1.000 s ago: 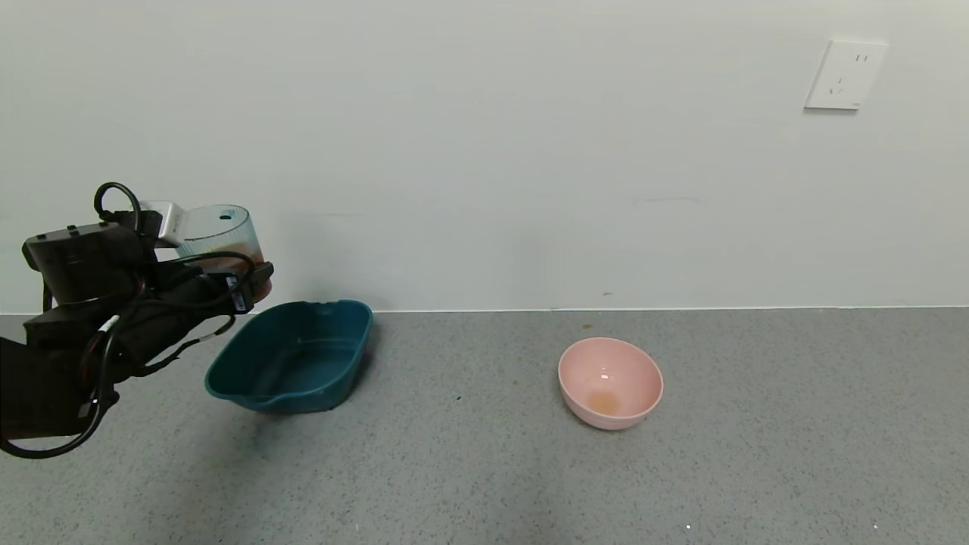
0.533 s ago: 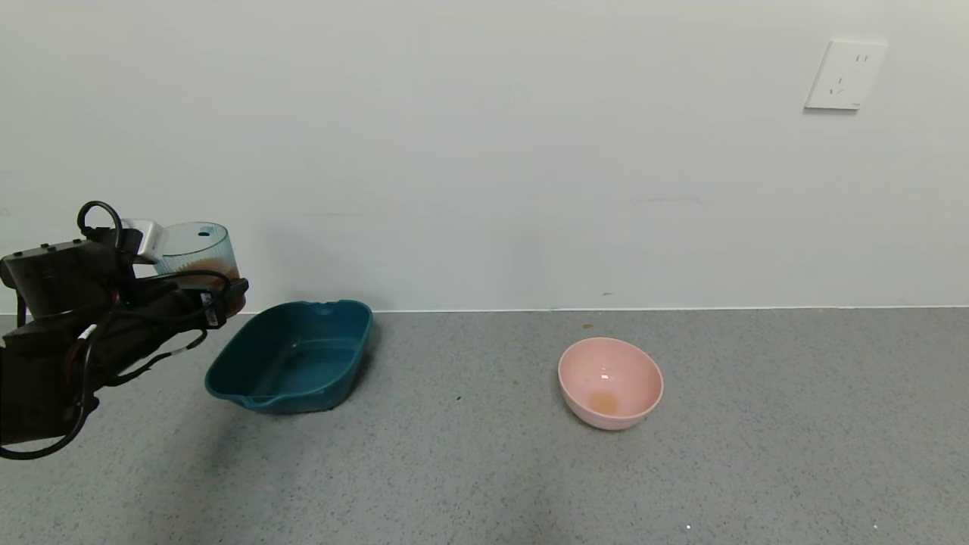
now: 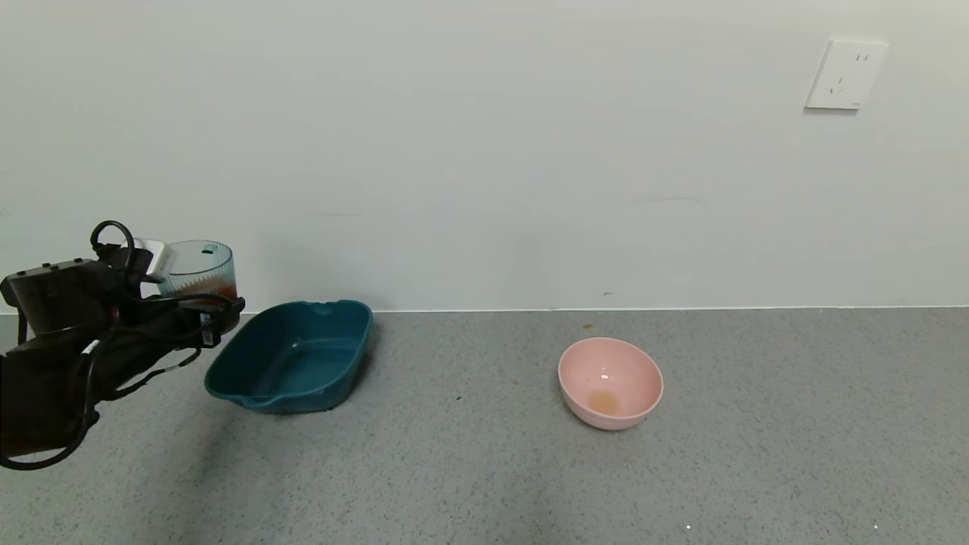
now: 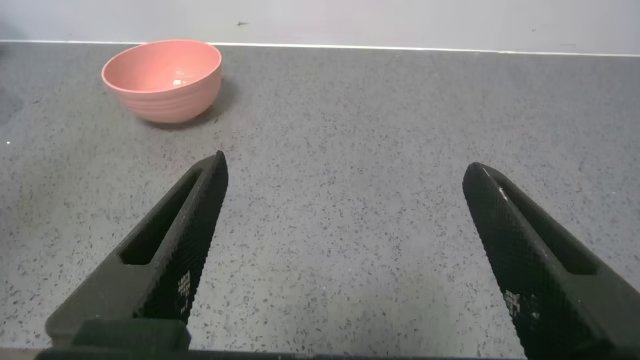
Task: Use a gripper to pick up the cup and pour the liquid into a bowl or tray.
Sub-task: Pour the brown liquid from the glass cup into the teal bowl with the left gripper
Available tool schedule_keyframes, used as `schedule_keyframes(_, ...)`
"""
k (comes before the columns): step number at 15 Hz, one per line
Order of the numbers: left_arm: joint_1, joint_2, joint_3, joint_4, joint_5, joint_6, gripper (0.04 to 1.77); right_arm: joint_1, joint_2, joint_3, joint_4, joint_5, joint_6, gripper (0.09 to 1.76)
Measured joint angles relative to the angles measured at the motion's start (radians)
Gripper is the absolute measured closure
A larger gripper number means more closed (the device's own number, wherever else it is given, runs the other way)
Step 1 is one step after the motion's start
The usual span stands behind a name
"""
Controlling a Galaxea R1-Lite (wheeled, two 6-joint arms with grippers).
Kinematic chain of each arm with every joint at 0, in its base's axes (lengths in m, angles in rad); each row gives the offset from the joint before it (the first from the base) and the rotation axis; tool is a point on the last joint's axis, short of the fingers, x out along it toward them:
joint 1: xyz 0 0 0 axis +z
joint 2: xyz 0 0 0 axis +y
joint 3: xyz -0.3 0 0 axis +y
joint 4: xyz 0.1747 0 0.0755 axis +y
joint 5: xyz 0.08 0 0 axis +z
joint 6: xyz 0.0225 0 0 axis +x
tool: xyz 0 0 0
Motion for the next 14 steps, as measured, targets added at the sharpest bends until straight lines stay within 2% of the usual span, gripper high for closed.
schedule_keyframes(3,-0.003,0.034,0.030,-0.116,-0.002,0.065,0.55,0.000,0.000,0.000,0.000,0.000,0.000,0.14)
schedule_keyframes(14,0.004,0.076,0.040,-0.125,0.008,0.144,0.55,0.000,0.000,0.000,0.000,0.000,0.000,0.14)
